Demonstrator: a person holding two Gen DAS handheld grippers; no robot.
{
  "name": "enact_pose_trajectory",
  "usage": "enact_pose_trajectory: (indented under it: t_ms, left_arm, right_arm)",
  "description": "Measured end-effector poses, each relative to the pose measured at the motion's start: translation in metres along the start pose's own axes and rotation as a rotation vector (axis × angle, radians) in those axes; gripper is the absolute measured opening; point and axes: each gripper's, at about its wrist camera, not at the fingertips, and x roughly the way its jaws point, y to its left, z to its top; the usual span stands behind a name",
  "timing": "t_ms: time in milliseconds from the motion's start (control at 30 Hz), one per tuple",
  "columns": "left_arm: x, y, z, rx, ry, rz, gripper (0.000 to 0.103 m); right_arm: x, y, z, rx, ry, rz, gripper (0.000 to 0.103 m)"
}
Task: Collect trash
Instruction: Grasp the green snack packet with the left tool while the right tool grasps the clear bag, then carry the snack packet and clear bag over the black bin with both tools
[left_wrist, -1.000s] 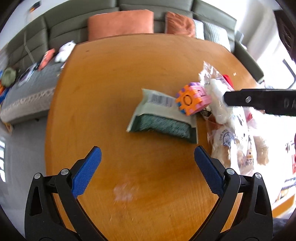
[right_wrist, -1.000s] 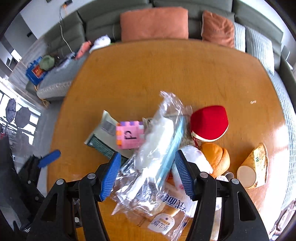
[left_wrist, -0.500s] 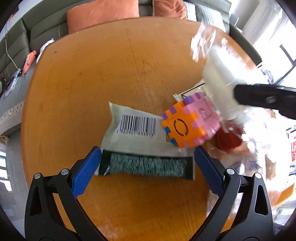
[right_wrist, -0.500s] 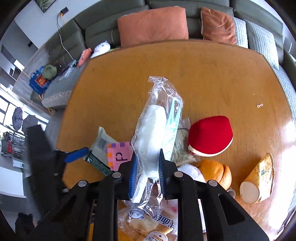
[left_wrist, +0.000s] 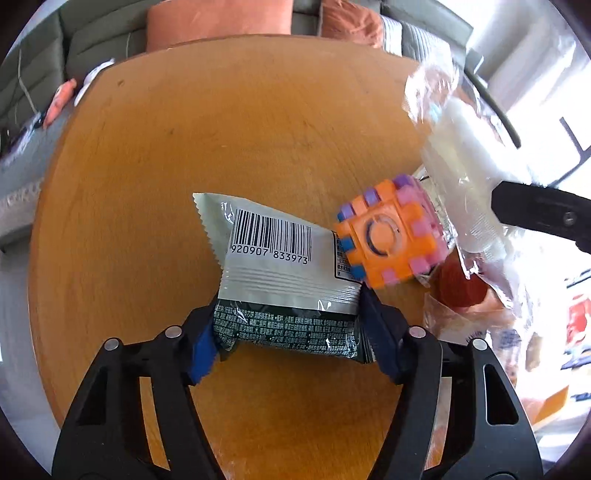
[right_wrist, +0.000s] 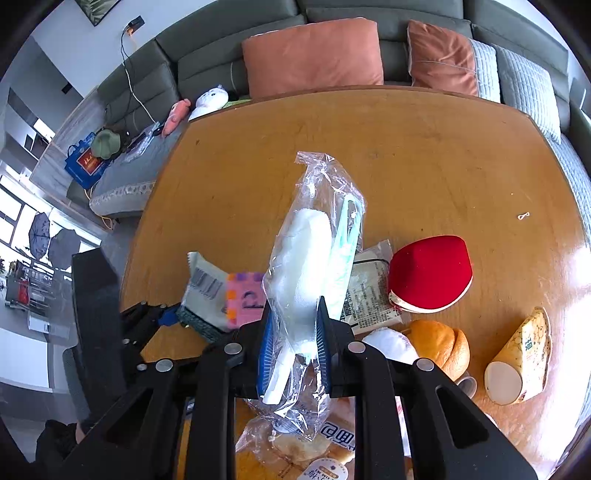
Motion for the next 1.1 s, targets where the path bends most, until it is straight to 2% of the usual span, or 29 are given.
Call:
enact_pose_trajectory:
  t_ms: [133, 167, 233, 333, 667, 833, 1100]
  left_arm:
    - [-0.024, 0.005, -0.015, 0.004, -0.036, 0.043, 0.064]
    - [-0.029, 0.001, -0.017, 0.016, -0.047, 0.083, 0.064]
    - [-0.041, -0.009, -0.027, 0.127, -0.084, 0.249, 0.064]
    - [-0.056, -0.005, -0.034, 0.106, -0.093, 0.183, 0.064]
    - [-0.088, 0.006, -0.053, 0.056, -0.143, 0.201, 0.064]
    - [-0.103, 0.035, -0.064, 0.008, -0.156, 0.218, 0.064]
    - [-0.129, 0.093, -0.106, -0.108, -0.167, 0.266, 0.064]
  right_arm:
    - [-0.007, 0.009, -0.002, -0.009, -0.011, 0.006, 0.022]
    - [-0.009, 0.012, -0.004, -0.012, -0.014, 0.008, 0.022]
    - [-0.013, 0.020, -0.008, -0.023, -0.018, 0.013, 0.022]
    - [-0.018, 0.031, -0.012, -0.040, -0.022, 0.025, 0.022]
    - [-0.029, 0.075, -0.024, -0.120, -0.033, 0.049, 0.022]
    - [-0.026, 0.114, -0.034, -0.173, -0.026, 0.063, 0.022]
    - [-0.009, 0.192, -0.049, -0.283, 0.010, 0.099, 0.022]
